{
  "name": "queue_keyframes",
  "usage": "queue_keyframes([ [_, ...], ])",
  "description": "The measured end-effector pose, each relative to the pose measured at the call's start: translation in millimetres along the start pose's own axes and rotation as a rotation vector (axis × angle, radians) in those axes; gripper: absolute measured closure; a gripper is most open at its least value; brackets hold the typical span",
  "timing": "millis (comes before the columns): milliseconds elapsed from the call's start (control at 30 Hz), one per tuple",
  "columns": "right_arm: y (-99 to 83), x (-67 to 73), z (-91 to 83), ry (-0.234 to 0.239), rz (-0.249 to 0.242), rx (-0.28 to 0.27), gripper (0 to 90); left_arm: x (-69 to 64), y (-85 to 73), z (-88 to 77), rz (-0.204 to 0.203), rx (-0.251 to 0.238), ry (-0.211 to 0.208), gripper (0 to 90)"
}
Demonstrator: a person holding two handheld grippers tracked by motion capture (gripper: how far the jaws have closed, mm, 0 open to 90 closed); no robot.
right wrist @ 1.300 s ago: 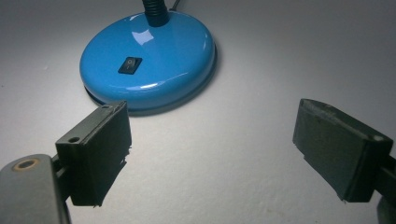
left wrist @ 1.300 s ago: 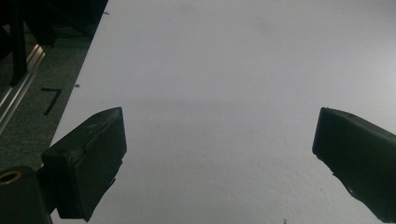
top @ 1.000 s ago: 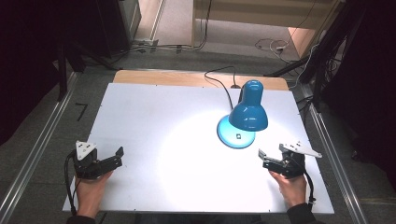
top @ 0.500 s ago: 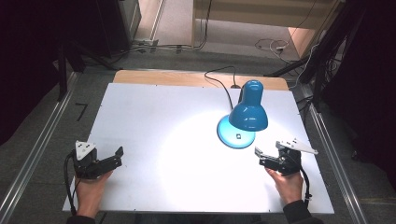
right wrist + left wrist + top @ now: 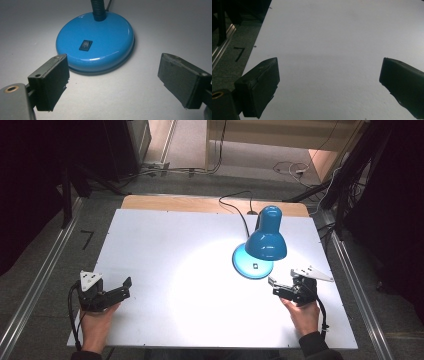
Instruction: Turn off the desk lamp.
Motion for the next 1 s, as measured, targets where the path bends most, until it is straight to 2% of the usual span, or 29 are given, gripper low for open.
queue_keyframes([
  [300,2.1,3.7,5.2,0.001,0.012,-0.002,11.8,0.9,1.4,-1.5,-0.009,-0.008,0.007,3.3],
  [633,4.3,12.1,15.2,0.006,-0.004,0.003,13.8,2.2,1.5,-1.8,-0.006,-0.006,0.004,3.3],
  [1000,7.2,16.5,19.9,0.006,-0.002,-0.007,21.2,3.0,2.1,-2.2,-0.011,-0.009,0.005,3.5],
])
Point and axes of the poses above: each handheld gripper's, and its own axes: z roughly forward along the jaws, y roughly out of its top, x roughly to its left, the point moved 6 cm from there along z, roughly forward along the jaws, and after that the axes turned 10 degrees about -x, right-handed, at the moved point
